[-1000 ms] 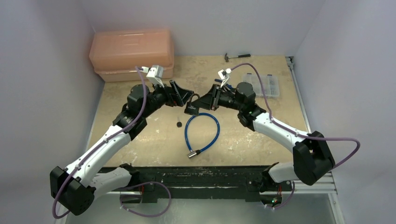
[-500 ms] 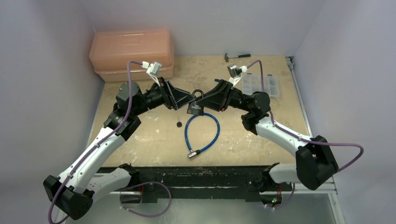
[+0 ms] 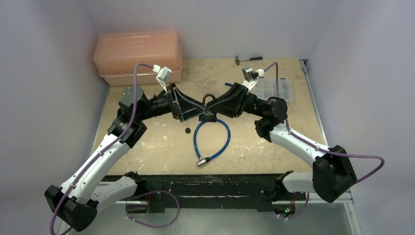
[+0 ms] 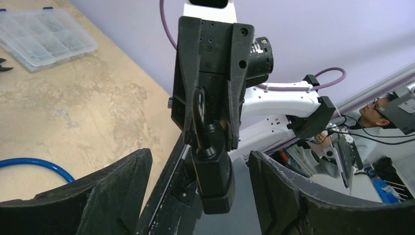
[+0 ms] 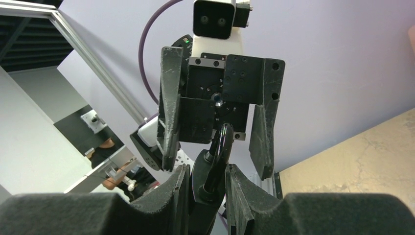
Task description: Unlock with the key
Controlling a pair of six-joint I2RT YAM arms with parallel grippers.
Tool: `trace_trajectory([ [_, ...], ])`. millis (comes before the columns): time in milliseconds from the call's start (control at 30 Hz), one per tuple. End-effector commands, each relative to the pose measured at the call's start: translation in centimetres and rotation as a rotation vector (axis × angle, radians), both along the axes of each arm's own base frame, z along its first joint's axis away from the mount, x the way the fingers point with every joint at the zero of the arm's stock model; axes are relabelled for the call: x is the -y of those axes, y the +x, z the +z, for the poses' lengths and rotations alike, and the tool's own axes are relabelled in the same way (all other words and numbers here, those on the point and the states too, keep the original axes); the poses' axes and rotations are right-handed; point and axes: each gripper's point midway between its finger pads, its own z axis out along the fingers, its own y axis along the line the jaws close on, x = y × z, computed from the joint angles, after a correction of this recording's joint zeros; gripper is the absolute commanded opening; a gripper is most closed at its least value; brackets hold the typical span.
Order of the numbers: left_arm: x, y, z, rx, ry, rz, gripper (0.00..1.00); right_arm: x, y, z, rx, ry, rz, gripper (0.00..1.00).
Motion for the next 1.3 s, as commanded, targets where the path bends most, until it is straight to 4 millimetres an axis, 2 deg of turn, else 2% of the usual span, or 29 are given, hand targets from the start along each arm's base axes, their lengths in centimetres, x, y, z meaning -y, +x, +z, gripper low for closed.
trace_trajectory([
  [0, -0.6, -1.9, 2.6, 0.079, -0.036, -0.044, 0.77, 1.5, -0.8, 4.6, 0.104, 0.127, -0.053, 0.0],
  [167, -0.4, -1.8, 1.8, 0.072, -0.041, -0.055, 0.67, 1.5, -0.5, 4.9, 0.087, 0.141, -0.061, 0.0],
  [400, 0.6, -0.7, 0.7, 0.025, -0.067, -0.071, 0.55, 1.5, -0.2, 5.0, 0.076, 0.165, -0.061, 0.0],
  [567, 1.4, -0.7, 0.3, 0.016, -0.069, -0.088, 0.5, 1.5, -0.2, 4.7, 0.074, 0.162, -0.057, 0.0],
  [633, 1.8, -0.6, 0.1, 0.013, -0.067, -0.095, 0.41, 1.4, -0.1, 4.5, 0.071, 0.161, -0.061, 0.0],
  [667, 1.9, -0.4, -0.1, 0.009, -0.065, -0.092, 0.32, 1.4, 0.0, 4.3, 0.069, 0.158, -0.063, 0.0],
  [733, 2.2, 0.0, -0.5, -0.003, -0.056, -0.081, 0.08, 1.3, 0.1, 3.8, 0.064, 0.148, -0.064, 0.0],
  [767, 2.2, 0.4, -0.8, -0.013, -0.049, -0.065, 0.0, 1.3, 0.1, 3.5, 0.063, 0.143, -0.063, 0.0],
  [833, 2.2, 1.2, -1.4, -0.031, -0.029, -0.027, 0.0, 1.1, 0.4, 2.9, 0.052, 0.123, -0.073, 0.0],
  [867, 2.1, 1.6, -1.7, -0.041, -0.013, -0.004, 0.0, 1.0, 0.6, 2.6, 0.045, 0.105, -0.084, 0.09],
  [933, 1.9, 2.5, -2.0, -0.046, 0.017, 0.045, 0.0, 0.9, 1.3, 1.6, 0.026, 0.059, -0.13, 0.42],
  [967, 1.7, 3.1, -2.2, -0.051, 0.039, 0.078, 0.0, 0.9, 1.9, 1.1, 0.014, 0.027, -0.169, 0.55],
  [1033, 1.3, 4.4, -3.1, -0.079, 0.093, 0.146, 0.0, 1.0, 3.3, 0.0, -0.018, -0.047, -0.266, 0.77],
  [1067, 1.1, 5.2, -3.8, -0.106, 0.126, 0.184, 0.0, 1.3, 4.2, -0.6, -0.043, -0.095, -0.327, 0.85],
  [1100, 0.9, 6.1, -4.2, -0.124, 0.154, 0.216, 0.0, 1.7, 5.1, -1.2, -0.067, -0.141, -0.394, 0.91],
  [1167, 0.7, 7.9, -5.9, -0.167, 0.221, 0.275, 0.0, 2.9, 7.5, -3.4, -0.147, -0.266, -0.551, 0.93],
  [1200, 0.3, 9.2, -7.0, -0.184, 0.265, 0.33, 0.0, 4.4, 9.2, -4.7, -0.203, -0.322, -0.682, 0.93],
  [1267, -0.5, 11.5, -9.3, -0.217, 0.357, 0.436, 0.0, 7.4, 11.2, -8.1, -0.322, -0.452, -0.883, 0.94],
])
